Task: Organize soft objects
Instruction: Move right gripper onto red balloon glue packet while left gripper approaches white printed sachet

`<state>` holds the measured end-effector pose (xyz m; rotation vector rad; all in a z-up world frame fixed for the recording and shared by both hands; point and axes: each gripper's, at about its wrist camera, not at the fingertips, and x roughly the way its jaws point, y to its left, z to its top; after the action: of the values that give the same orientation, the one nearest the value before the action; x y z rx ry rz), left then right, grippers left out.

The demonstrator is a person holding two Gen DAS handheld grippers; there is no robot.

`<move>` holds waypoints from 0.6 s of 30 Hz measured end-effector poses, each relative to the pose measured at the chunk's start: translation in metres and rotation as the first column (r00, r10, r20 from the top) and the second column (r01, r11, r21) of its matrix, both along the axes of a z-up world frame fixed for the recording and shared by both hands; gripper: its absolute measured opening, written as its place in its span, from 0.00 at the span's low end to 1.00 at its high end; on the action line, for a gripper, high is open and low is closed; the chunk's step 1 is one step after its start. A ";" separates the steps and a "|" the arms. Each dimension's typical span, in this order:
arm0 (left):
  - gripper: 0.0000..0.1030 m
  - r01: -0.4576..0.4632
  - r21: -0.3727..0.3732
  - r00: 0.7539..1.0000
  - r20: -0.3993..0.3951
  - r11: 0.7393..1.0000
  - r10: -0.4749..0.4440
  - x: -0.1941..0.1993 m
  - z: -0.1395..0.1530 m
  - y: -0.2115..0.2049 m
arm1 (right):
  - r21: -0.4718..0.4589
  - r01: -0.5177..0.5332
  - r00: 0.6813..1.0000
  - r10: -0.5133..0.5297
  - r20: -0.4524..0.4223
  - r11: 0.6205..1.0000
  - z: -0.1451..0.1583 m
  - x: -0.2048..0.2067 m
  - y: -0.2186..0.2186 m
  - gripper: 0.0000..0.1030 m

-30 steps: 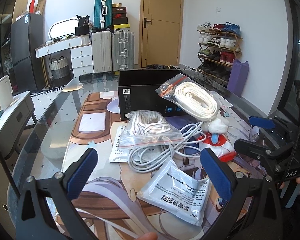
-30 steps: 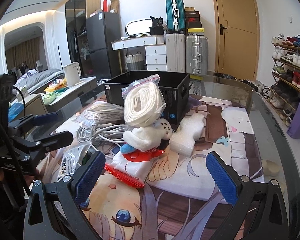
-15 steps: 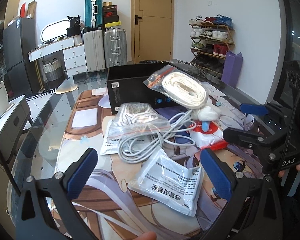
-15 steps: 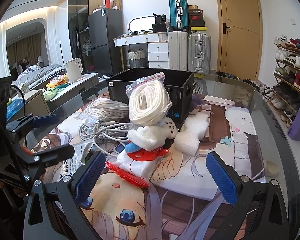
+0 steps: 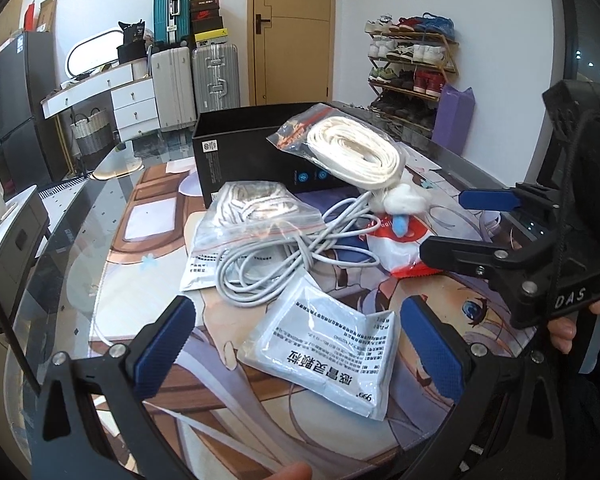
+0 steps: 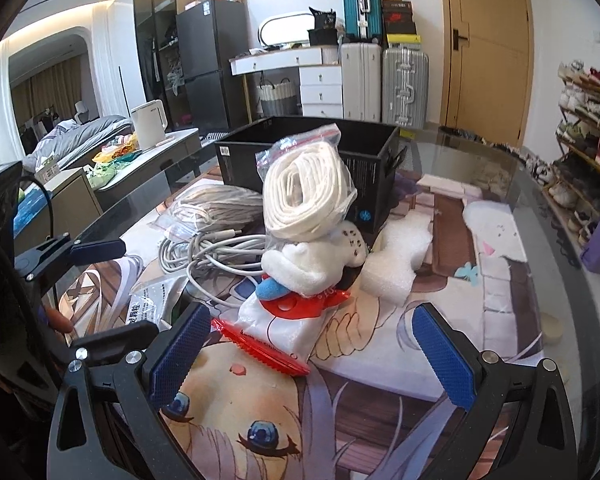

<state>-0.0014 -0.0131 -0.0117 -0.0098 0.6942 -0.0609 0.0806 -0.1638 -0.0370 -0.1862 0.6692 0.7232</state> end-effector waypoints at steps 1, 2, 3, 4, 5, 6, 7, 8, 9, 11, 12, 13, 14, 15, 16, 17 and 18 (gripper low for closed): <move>1.00 0.000 0.001 1.000 -0.002 1.000 0.000 0.000 0.000 -0.001 | -0.005 0.001 1.000 -0.001 -0.012 1.000 -0.001 0.002 0.001 0.99; 1.00 0.000 0.001 1.000 -0.003 1.000 0.000 0.000 0.000 -0.001 | -0.008 0.000 1.000 -0.001 -0.017 1.000 -0.002 0.002 0.001 0.99; 1.00 0.000 0.000 1.000 -0.004 1.000 0.000 0.000 -0.001 -0.001 | -0.011 0.000 1.000 0.000 -0.021 1.000 -0.002 0.003 0.002 0.99; 1.00 -0.001 0.000 1.000 -0.006 1.000 0.001 0.000 -0.001 -0.002 | -0.014 0.001 1.000 -0.001 -0.024 1.000 -0.002 0.004 0.002 0.99; 1.00 -0.001 0.002 1.000 -0.008 1.000 0.001 0.000 -0.002 -0.002 | -0.016 0.000 1.000 -0.001 -0.028 1.000 -0.003 0.006 0.003 0.99; 1.00 0.000 0.004 1.000 -0.009 1.000 0.000 0.000 -0.002 -0.003 | -0.018 -0.001 0.999 0.000 -0.034 1.000 -0.004 0.007 0.004 0.99; 1.00 0.003 0.009 1.000 -0.012 1.000 -0.003 0.000 -0.002 -0.004 | -0.019 -0.002 0.999 0.001 -0.038 1.000 -0.004 0.008 0.005 0.99; 1.00 0.004 0.014 1.000 -0.015 1.000 -0.004 -0.001 -0.003 -0.004 | -0.019 -0.002 0.999 0.002 -0.041 1.000 -0.004 0.009 0.006 0.99; 1.00 0.005 0.019 1.000 -0.017 1.000 -0.005 0.000 -0.003 -0.005 | -0.020 -0.004 0.999 0.003 -0.043 1.000 -0.004 0.010 0.008 0.99; 1.00 0.006 0.021 1.000 -0.022 1.000 -0.006 0.000 -0.004 -0.004 | -0.027 -0.017 0.999 0.015 -0.046 1.000 -0.004 0.010 0.012 0.99; 1.00 0.007 0.023 1.000 -0.025 1.000 -0.007 0.000 -0.005 -0.004 | -0.031 -0.022 0.999 0.021 -0.046 0.999 -0.004 0.010 0.015 0.99; 1.00 0.007 0.024 1.000 -0.027 1.000 -0.007 -0.001 -0.005 -0.004 | -0.038 -0.030 0.999 0.029 -0.045 0.999 -0.004 0.010 0.018 0.99; 1.00 0.007 0.026 1.000 -0.029 1.000 -0.006 -0.001 -0.006 -0.004 | -0.043 -0.034 0.998 0.032 -0.045 0.998 -0.004 0.010 0.020 0.99; 1.00 0.007 0.028 0.999 -0.033 1.000 -0.006 0.000 -0.005 -0.004 | -0.053 -0.037 0.998 0.034 -0.047 0.998 -0.005 0.011 0.023 0.99; 1.00 0.006 0.031 0.999 -0.038 1.000 -0.004 0.000 -0.006 -0.004 | -0.060 -0.038 0.998 0.035 -0.049 0.997 -0.006 0.011 0.025 0.99; 1.00 0.005 0.033 0.999 -0.040 0.999 -0.004 0.001 -0.006 -0.004 | -0.065 -0.039 0.998 0.036 -0.051 0.997 -0.008 0.012 0.028 0.99; 1.00 0.004 0.035 0.999 -0.042 0.999 -0.003 0.001 -0.006 -0.004 | -0.070 -0.039 0.998 0.035 -0.057 0.997 -0.009 0.012 0.029 0.99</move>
<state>-0.0006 -0.0169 -0.0176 0.0235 0.7376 -0.0520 0.0931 -0.1351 -0.0462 -0.2453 0.7468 0.7422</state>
